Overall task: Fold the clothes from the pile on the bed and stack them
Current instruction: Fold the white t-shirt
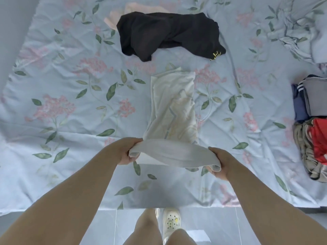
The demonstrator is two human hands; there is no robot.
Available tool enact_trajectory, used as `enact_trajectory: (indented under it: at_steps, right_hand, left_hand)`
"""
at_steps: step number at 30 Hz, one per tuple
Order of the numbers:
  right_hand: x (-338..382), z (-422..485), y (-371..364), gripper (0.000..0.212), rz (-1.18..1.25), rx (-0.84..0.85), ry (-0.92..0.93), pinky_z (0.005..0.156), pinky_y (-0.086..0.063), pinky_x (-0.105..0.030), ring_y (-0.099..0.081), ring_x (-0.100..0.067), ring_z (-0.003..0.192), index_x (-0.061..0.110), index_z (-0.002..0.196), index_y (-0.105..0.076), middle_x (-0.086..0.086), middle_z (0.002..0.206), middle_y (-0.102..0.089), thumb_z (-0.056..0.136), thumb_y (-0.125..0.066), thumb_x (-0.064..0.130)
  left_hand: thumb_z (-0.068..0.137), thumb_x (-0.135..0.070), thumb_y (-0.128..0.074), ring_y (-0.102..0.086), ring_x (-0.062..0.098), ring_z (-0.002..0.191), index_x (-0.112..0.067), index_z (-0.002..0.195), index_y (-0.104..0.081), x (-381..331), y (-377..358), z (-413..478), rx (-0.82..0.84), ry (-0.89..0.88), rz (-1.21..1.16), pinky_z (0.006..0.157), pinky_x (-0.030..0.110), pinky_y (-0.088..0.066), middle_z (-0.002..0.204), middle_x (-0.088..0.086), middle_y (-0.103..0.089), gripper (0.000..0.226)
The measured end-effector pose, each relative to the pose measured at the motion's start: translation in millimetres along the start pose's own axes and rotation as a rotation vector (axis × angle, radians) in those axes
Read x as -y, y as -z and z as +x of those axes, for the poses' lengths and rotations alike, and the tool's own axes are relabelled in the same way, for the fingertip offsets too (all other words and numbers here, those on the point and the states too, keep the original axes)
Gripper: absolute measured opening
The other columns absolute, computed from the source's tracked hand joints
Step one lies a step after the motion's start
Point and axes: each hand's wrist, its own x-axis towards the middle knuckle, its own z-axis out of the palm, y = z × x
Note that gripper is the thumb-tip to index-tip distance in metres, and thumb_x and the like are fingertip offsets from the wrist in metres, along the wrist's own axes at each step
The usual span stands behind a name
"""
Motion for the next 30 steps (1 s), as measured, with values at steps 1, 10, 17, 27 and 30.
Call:
enact_trajectory:
  at_steps: [1, 10, 17, 27, 30]
  right_hand:
    - [18.6, 2.1, -11.5, 0.020, 0.034, 0.007, 0.026, 0.036, -0.047, -0.019, -0.058, -0.017, 0.039, 0.006, 0.081, -0.055, -0.007, 0.056, -0.058, 0.096, -0.049, 0.018]
    - [130.3, 10.1, -76.7, 0.053, 0.175, 0.030, 0.593, 0.109, -0.032, -0.042, -0.034, -0.023, 0.136, 0.038, 0.145, -0.029, 0.008, 0.152, -0.029, 0.095, -0.039, 0.055]
    - [87.0, 103.5, -63.4, 0.058, -0.363, -0.128, 0.366, 0.102, -0.031, -0.038, -0.034, -0.025, 0.134, 0.028, 0.147, -0.026, -0.003, 0.151, -0.032, 0.096, -0.052, 0.028]
    - [79.4, 168.3, -64.4, 0.048, -0.485, -0.177, 0.410, 0.082, -0.038, -0.027, -0.049, -0.016, 0.098, 0.018, 0.131, -0.042, 0.001, 0.111, -0.052, 0.088, -0.062, 0.013]
    - [76.1, 172.9, -58.3, 0.024, -0.563, -0.266, 0.479, 0.074, -0.044, -0.028, -0.052, -0.017, 0.084, 0.017, 0.107, -0.050, 0.004, 0.091, -0.056, 0.087, -0.062, 0.017]
  left_hand:
    - [0.094, -0.015, -0.057, -0.052, 0.007, 0.048, -0.007, 0.078, -0.053, -21.8, -6.2, 1.5, -0.003, -0.017, -0.067, 0.037, 0.014, -0.046, 0.060, 0.003, -0.054, 0.018]
    - [0.099, -0.050, -0.032, -0.031, 0.026, 0.139, -0.034, 0.149, -0.017, -142.7, -44.1, 22.0, 0.249, -0.567, -0.238, 0.109, 0.054, -0.030, 0.153, -0.004, -0.028, 0.055]
    - [0.096, -0.027, -0.052, -0.036, 0.022, 0.132, -0.021, 0.148, -0.024, -88.8, -37.3, 113.5, -0.251, -0.518, 0.514, 0.101, 0.033, -0.034, 0.152, 0.003, -0.027, 0.060]
    - [0.086, -0.011, -0.064, -0.053, 0.020, 0.096, -0.012, 0.133, -0.043, -53.4, -35.8, 172.2, -0.423, -0.392, 0.190, 0.080, 0.027, -0.041, 0.113, 0.002, -0.055, 0.051]
    - [0.086, -0.015, -0.065, -0.057, 0.022, 0.100, -0.011, 0.127, -0.048, -53.9, -35.7, 172.6, -0.394, -0.399, 0.104, 0.085, 0.029, -0.045, 0.111, 0.002, -0.059, 0.044]
